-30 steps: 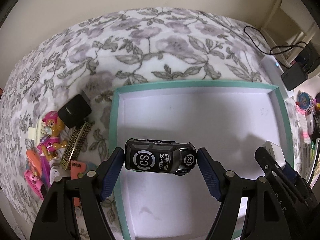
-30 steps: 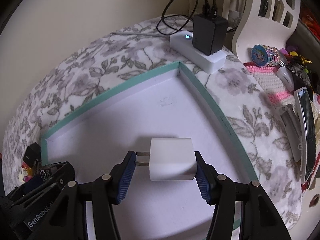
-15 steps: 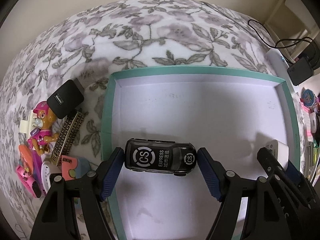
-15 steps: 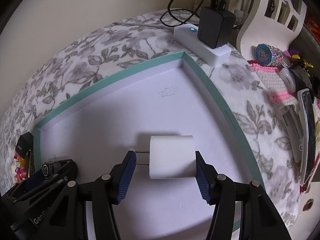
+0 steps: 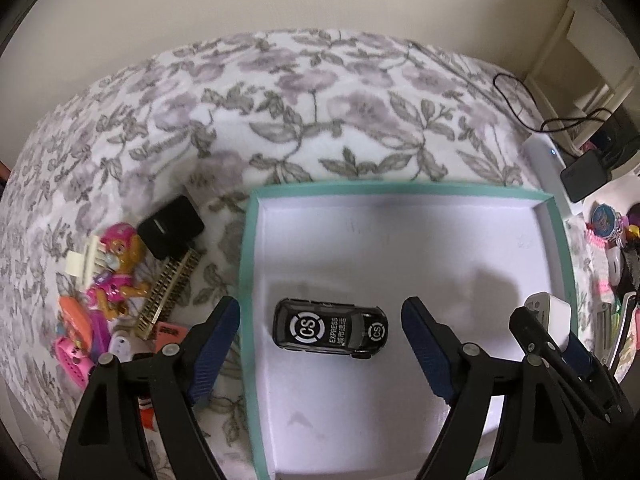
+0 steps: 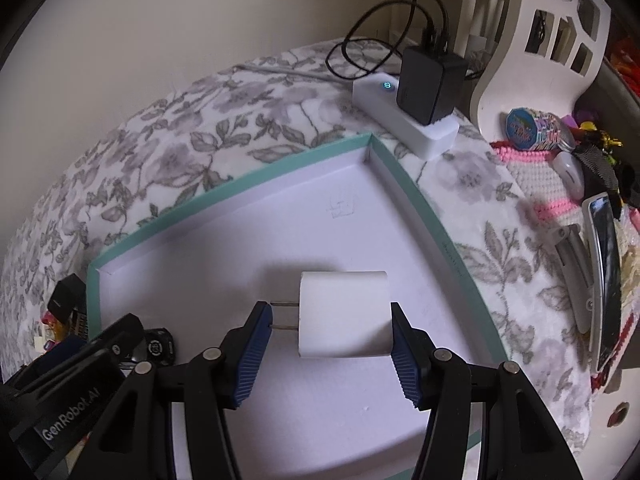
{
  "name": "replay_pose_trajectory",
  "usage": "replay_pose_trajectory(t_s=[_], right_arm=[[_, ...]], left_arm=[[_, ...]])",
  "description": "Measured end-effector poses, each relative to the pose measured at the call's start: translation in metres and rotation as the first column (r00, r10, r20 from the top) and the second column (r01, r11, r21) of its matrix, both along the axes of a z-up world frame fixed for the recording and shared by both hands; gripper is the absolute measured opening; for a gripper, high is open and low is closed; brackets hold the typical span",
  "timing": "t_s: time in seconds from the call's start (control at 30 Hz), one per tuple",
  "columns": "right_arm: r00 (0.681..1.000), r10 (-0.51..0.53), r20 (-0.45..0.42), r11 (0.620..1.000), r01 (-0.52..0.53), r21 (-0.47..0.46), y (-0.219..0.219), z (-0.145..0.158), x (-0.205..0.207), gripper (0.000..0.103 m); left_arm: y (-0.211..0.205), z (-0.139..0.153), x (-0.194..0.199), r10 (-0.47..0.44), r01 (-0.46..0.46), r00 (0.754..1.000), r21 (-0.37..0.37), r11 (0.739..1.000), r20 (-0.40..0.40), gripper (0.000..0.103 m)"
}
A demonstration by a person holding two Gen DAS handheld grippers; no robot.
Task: Organize rigid objects
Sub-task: 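Open the left gripper releasing the car while the right gripper releases the plug in the tray, then move both tools back over the pile of items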
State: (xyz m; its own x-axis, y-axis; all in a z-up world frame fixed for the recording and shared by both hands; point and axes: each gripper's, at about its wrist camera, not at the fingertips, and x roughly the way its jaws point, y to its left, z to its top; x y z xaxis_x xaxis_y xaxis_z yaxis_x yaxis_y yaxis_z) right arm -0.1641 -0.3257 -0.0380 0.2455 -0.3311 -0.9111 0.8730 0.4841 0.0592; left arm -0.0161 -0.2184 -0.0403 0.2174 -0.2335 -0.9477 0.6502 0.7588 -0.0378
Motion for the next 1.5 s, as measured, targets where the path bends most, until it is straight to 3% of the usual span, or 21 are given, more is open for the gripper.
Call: replay_pose_trajectory(t_s=[0.13, 0.27, 0.33, 0.37, 0.47, 0.6, 0.67, 1.17, 1.37, 1.5], right_arm=[[1.0, 0.009, 0.009, 1.0, -0.009, -0.029, 0.003, 0.006, 0.001, 0.062], [1.0, 0.02, 0.001, 0.998, -0.02, -0.067, 0.006, 0.01, 0.003, 0.071], [1.0, 0.023, 0.001, 0.998, -0.023, -0.061, 0.006, 0.009, 0.003, 0.071], [1.0, 0.026, 0.001, 0.998, -0.026, -0.059, 0.006, 0.008, 0.003, 0.072], [0.999, 0.034, -0.005, 0.997, -0.034, -0.064, 0.007, 0.006, 0.004, 0.082], [0.999, 0.033, 0.003, 0.998, -0.032, -0.059, 0.007, 0.003, 0.003, 0.085], [1.0, 0.027, 0.012, 0.998, -0.026, -0.051, 0.006, 0.001, 0.002, 0.103], [0.999, 0.044, 0.031, 0.997, -0.042, -0.064, 0.01, -0.001, 0.006, 0.103], [0.995, 0.074, 0.07, 0.994, -0.068, -0.083, 0.016, 0.005, 0.01, 0.103], [0.988, 0.123, 0.097, 0.988, -0.114, -0.101, 0.027, 0.01, 0.019, 0.103]], left_arm=[[0.006, 0.011, 0.001, 0.006, -0.005, 0.999, -0.015, 1.0, 0.037, 0.084], [0.013, 0.017, 0.006, 0.033, -0.032, 0.998, -0.034, 0.999, 0.052, 0.084], [0.017, 0.02, 0.009, 0.049, -0.047, 0.997, -0.041, 0.998, 0.06, 0.09], [0.018, 0.02, 0.01, 0.057, -0.054, 0.996, -0.044, 0.998, 0.063, 0.098], [0.024, 0.022, 0.015, 0.084, -0.081, 0.994, -0.055, 0.995, 0.064, 0.099], [0.033, 0.019, 0.022, 0.118, -0.115, 0.992, -0.053, 0.992, 0.053, 0.099], [0.038, 0.017, 0.025, 0.134, -0.132, 0.989, -0.049, 0.99, 0.054, 0.099], [0.067, -0.006, 0.041, 0.224, -0.227, 0.974, -0.07, 0.971, -0.038, 0.099], [0.085, 0.001, 0.054, 0.278, -0.282, 0.959, -0.12, 0.952, -0.047, 0.099], [0.1, 0.012, 0.063, 0.314, -0.311, 0.949, -0.135, 0.941, 0.003, 0.099]])
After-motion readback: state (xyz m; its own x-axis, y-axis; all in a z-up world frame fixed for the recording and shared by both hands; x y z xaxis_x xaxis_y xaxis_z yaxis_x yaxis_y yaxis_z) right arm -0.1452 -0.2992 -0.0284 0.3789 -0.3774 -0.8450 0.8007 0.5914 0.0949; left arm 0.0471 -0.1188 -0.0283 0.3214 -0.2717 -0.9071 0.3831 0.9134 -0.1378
